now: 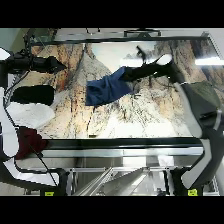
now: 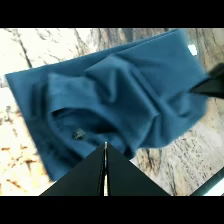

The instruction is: Fold the shirts.

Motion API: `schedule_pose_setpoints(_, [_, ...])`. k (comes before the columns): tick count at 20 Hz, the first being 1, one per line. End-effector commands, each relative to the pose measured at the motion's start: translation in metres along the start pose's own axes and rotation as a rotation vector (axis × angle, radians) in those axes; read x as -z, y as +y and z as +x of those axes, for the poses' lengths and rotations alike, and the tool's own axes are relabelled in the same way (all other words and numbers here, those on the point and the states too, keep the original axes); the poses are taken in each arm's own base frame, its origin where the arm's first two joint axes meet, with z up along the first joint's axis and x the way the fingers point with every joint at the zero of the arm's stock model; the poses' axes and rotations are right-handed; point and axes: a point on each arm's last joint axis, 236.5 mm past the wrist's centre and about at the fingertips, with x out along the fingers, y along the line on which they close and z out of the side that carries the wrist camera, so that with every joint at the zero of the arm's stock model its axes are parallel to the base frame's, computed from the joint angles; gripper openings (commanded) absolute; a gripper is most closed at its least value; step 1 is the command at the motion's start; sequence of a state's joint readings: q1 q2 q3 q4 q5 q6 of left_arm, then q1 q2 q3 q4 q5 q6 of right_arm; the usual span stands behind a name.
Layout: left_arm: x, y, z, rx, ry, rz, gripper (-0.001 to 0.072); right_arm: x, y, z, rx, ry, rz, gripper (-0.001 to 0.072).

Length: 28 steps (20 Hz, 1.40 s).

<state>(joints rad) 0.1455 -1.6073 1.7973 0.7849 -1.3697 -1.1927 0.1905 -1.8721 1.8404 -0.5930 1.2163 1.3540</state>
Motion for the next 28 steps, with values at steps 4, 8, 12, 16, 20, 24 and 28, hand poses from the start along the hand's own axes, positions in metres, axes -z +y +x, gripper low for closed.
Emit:
schedule_pose_setpoints(4, [0.007, -0.003, 0.000, 0.012, 0.030, -0.001, 0.0004, 0.017, 0.011, -0.172, 0.371, -0.083, 0.015, 0.0010])
schedule_pose_setpoints(8, [0.020, -0.008, -0.001, 0.033, 0.086, -0.004, 0.0004, 0.014, 0.022, -0.272, 0.452, -0.284, 0.024, 0.0010])
schedule_pose_setpoints(12, [0.021, -0.009, -0.001, 0.035, 0.090, -0.024, 0.0004, -0.004, -0.034, -0.343, 0.535, -0.459, 0.146, 0.0012])
schedule_pose_setpoints(16, [0.011, -0.007, 0.003, 0.021, 0.049, -0.027, 0.0004, -0.064, -0.105, -0.424, 0.587, -0.808, 0.202, 0.0012])
schedule_pose_setpoints(20, [0.001, -0.012, 0.010, 0.014, 0.009, -0.012, 0.0004, -0.092, -0.106, -0.496, 0.535, -1.044, 0.170, 0.0012])
schedule_pose_setpoints(24, [0.003, -0.018, 0.020, 0.026, 0.025, -0.003, 0.0004, -0.046, -0.133, -0.503, 0.577, -0.909, 0.267, 0.0012])
schedule_pose_setpoints(28, [0.018, -0.020, 0.047, 0.056, 0.095, -0.012, 0.0004, 0.061, -0.199, -0.474, 0.664, -0.719, 0.614, 0.0010])
